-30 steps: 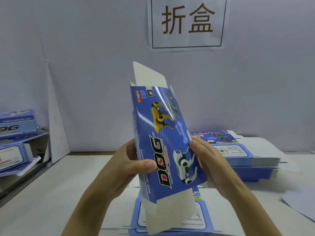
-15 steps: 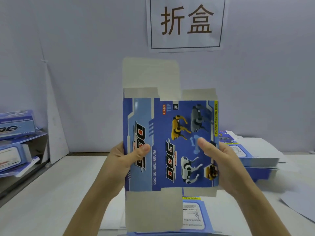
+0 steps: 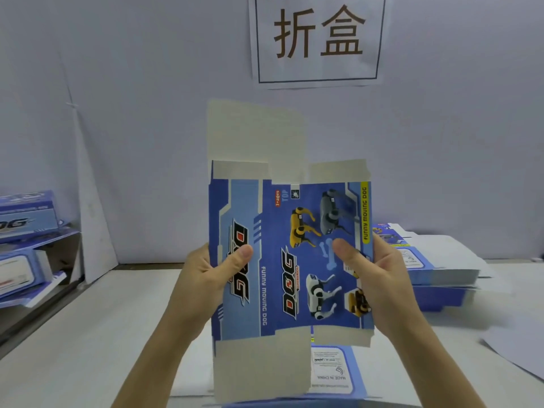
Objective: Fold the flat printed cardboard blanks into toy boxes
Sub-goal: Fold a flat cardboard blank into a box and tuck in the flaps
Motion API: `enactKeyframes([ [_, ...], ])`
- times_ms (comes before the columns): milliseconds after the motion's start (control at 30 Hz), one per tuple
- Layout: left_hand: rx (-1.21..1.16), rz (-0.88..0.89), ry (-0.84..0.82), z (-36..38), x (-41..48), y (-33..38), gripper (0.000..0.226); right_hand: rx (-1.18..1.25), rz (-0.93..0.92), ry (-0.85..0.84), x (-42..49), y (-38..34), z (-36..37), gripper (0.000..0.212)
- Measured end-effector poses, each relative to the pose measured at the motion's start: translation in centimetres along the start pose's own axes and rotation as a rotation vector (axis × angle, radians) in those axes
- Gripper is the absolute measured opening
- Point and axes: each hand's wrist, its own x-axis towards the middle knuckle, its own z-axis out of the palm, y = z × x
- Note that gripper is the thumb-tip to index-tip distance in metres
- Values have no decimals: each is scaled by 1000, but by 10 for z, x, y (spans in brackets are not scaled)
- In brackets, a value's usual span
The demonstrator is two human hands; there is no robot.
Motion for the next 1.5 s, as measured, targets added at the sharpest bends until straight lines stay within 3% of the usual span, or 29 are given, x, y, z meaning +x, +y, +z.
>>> enactKeyframes([
  [167,-53,-32,-7,-2,1,1,40,-17,44,-26,1,3,-4,22],
  [267,-28,-19,3,-3,1,0,38,-11,5,-17,0,6,2,12],
  [433,-18,-21,-3,-4,2,-2,36,-19,-7,20,0,8,3,20],
  [600,37,27,34,0,1,2,33,-2,-78,60,-3,7,7,10],
  [700,39,170,95,6,-2,8,42,41,-126,70,-6,7,13,19],
  [767,45,250,58,9,-5,11,60,43,-161,31,-8,6,18,18],
  [833,149,275,47,8,-7,10,75,-19,-195,-45,-9,7,23,15],
  [900,191,280,42,5,-6,8,75,-32,-120,-119,-7,7,24,23],
  [1000,361,446,-39,-3,-7,10,75,312,58,-182,-4,1,14,62],
  [1100,508,574,-161,-6,-8,11,82,536,132,-219,-3,-6,5,54],
  [1267,521,581,-185,0,-6,5,80,573,202,-272,-3,-9,-1,45],
  [1400,565,607,-134,-1,-4,1,82,399,248,-285,-3,-10,-1,27],
  [1500,656,637,-133,1,-3,0,78,-70,181,-67,1,0,3,24],
])
